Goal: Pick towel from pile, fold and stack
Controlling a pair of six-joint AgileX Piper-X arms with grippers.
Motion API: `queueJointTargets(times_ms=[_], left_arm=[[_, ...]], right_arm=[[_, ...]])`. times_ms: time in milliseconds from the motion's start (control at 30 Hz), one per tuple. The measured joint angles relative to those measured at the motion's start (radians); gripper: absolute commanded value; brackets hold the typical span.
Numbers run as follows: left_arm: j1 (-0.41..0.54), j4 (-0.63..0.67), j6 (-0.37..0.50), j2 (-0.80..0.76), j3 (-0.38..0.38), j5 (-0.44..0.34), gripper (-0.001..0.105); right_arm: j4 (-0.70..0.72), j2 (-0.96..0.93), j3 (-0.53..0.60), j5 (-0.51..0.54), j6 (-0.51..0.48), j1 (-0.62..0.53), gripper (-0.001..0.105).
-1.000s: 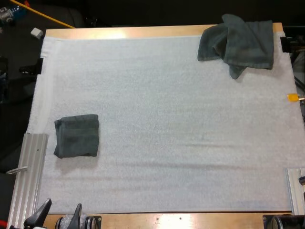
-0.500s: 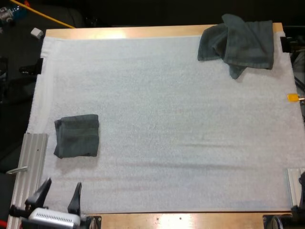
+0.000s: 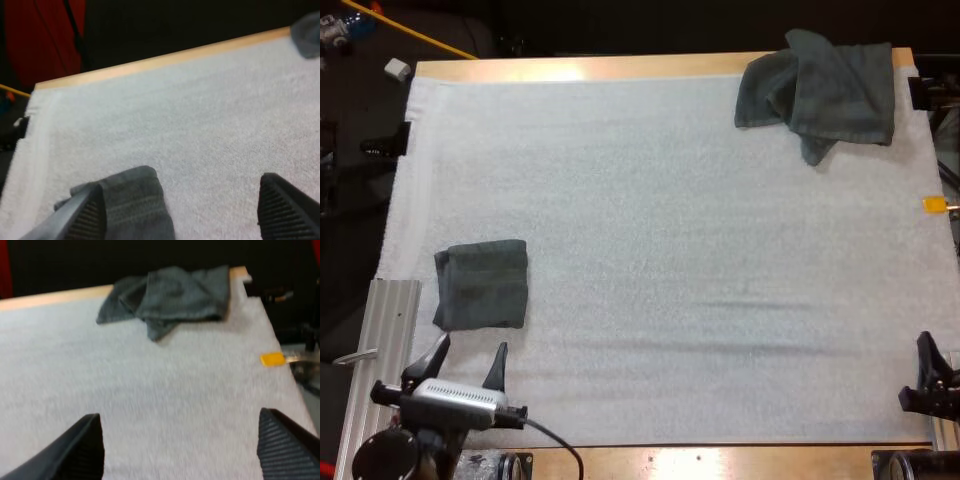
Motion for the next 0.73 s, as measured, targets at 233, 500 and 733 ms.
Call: queueJointTargets(times_ms=[233, 500, 733], left_arm=[[0.0, -0.042, 0.001, 0.0, 0.106, 0.0, 0.062], [0.0, -0.064, 0.001, 0.0, 0.139, 0.0, 0.062], [0.0, -0.066, 0.001, 0.0, 0.142, 0.0, 0.062]], right_arm=[[-0.001, 0.0, 0.118, 0.0, 0.0, 0.0, 0.063], [0.0, 0.0, 0.193, 0.0, -0.006, 0.0, 0.063], [-0.008, 0.001, 0.229, 0.0, 0.0, 0.0, 0.063]])
